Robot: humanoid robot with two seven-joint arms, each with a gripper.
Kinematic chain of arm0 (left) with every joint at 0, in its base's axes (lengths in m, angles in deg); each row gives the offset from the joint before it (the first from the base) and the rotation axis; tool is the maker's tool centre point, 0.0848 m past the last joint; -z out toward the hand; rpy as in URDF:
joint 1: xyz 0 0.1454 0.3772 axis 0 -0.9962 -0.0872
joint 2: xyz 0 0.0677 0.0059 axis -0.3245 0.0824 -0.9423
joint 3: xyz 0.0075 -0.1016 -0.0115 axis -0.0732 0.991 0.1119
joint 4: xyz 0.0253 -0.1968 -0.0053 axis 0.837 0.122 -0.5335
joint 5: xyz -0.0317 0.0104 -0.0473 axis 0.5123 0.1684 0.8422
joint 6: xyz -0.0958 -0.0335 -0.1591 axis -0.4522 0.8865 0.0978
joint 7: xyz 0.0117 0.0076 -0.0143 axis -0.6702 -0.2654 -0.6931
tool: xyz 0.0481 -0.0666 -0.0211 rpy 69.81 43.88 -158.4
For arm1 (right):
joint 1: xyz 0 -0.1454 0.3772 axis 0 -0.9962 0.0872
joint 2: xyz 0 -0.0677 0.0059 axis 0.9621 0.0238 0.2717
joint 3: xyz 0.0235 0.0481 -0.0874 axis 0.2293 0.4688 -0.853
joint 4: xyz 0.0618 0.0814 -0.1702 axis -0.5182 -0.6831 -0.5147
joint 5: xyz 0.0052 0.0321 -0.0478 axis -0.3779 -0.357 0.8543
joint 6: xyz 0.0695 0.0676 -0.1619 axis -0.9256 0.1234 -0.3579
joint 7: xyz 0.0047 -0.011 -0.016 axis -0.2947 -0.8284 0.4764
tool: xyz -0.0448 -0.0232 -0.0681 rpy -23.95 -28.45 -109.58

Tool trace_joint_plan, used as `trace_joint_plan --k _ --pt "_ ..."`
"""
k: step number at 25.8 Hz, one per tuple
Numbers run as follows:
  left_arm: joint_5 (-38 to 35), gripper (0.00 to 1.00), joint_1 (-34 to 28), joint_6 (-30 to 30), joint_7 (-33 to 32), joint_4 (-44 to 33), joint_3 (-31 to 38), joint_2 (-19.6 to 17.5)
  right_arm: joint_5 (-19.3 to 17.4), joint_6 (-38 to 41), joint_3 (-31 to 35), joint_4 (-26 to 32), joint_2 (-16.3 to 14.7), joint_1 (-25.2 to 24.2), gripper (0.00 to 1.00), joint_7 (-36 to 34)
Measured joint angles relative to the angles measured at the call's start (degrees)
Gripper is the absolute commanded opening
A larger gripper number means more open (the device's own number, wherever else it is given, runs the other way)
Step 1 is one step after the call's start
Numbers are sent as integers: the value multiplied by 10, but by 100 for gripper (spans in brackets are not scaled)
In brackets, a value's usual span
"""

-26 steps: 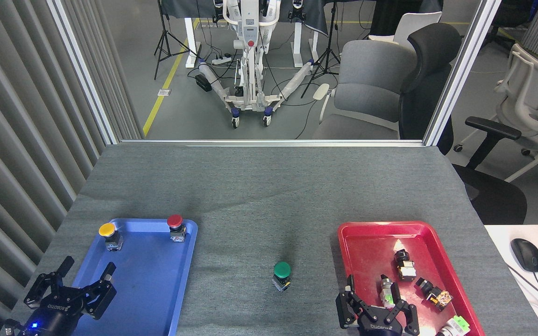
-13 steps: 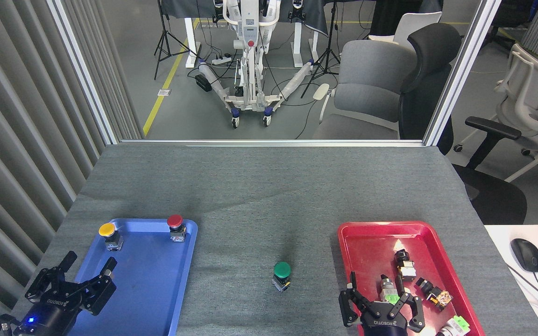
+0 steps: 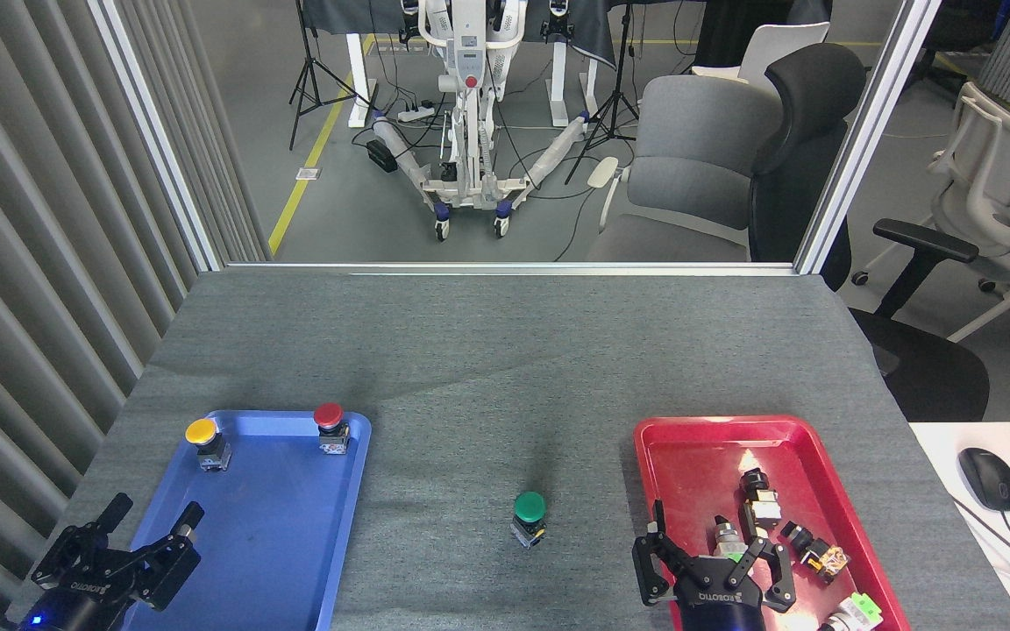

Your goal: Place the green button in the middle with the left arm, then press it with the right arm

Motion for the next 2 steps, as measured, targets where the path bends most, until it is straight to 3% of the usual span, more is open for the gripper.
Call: trace_joint_plan --k 2 --pt "-3 100 2 -7 0 3 0 -1 0 2 0 0 1 0 100 0"
